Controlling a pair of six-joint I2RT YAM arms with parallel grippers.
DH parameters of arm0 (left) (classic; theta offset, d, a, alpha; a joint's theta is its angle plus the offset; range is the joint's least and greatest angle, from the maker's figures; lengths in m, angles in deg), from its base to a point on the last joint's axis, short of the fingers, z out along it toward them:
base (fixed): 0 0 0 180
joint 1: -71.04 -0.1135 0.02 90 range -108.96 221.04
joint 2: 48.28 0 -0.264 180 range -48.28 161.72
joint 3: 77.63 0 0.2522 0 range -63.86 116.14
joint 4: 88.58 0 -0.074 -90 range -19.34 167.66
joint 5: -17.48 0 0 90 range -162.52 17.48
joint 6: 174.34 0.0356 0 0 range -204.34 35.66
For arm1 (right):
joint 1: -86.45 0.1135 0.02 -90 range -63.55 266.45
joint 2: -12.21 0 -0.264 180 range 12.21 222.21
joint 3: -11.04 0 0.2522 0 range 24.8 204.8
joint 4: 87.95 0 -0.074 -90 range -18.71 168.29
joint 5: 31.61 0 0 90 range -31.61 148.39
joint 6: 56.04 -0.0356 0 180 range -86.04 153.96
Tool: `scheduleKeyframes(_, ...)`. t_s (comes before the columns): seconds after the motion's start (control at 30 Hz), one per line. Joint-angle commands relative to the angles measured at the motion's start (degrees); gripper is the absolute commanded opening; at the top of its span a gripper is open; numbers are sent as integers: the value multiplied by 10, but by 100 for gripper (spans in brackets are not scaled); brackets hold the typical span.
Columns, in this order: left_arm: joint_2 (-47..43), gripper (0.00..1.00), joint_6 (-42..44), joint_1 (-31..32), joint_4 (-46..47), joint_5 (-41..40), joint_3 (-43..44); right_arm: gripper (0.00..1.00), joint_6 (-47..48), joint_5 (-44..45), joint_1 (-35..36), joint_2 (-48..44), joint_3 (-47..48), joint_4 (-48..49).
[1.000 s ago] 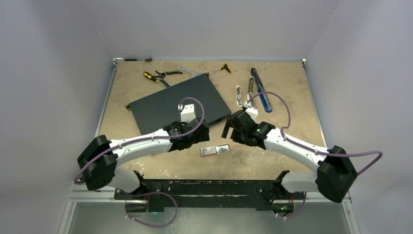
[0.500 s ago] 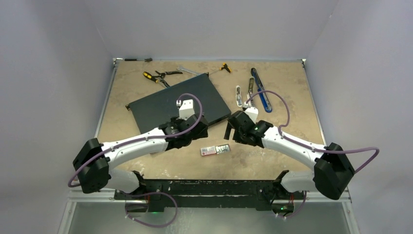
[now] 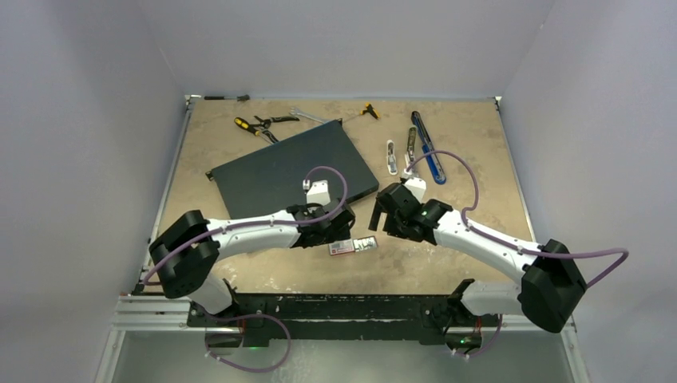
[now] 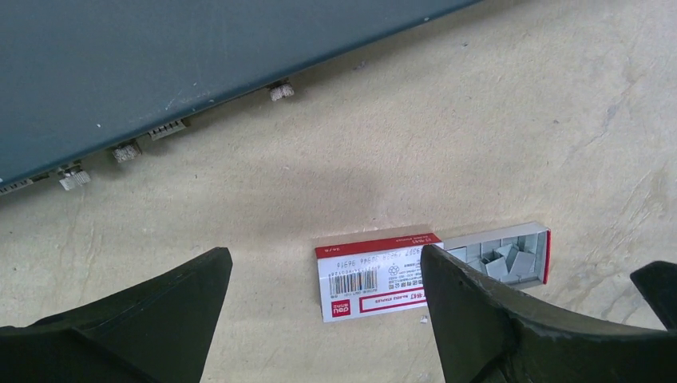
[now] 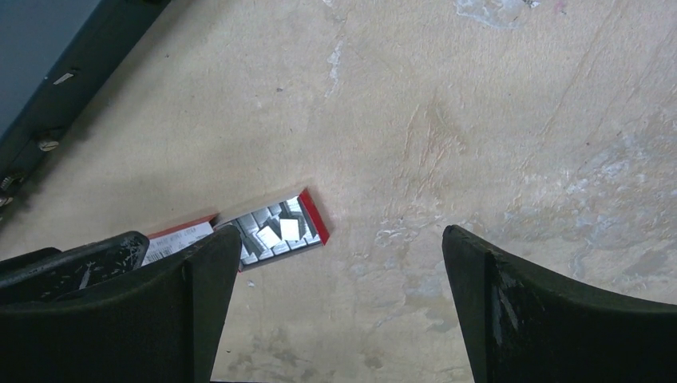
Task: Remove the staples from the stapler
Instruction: Close the staple box at the center of the board.
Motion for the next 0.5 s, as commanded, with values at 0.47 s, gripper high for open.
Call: scheduleKeyframes(0.47, 69, 80, -80, -28, -25, 30, 36, 97, -18, -25, -3, -11, -27, 0)
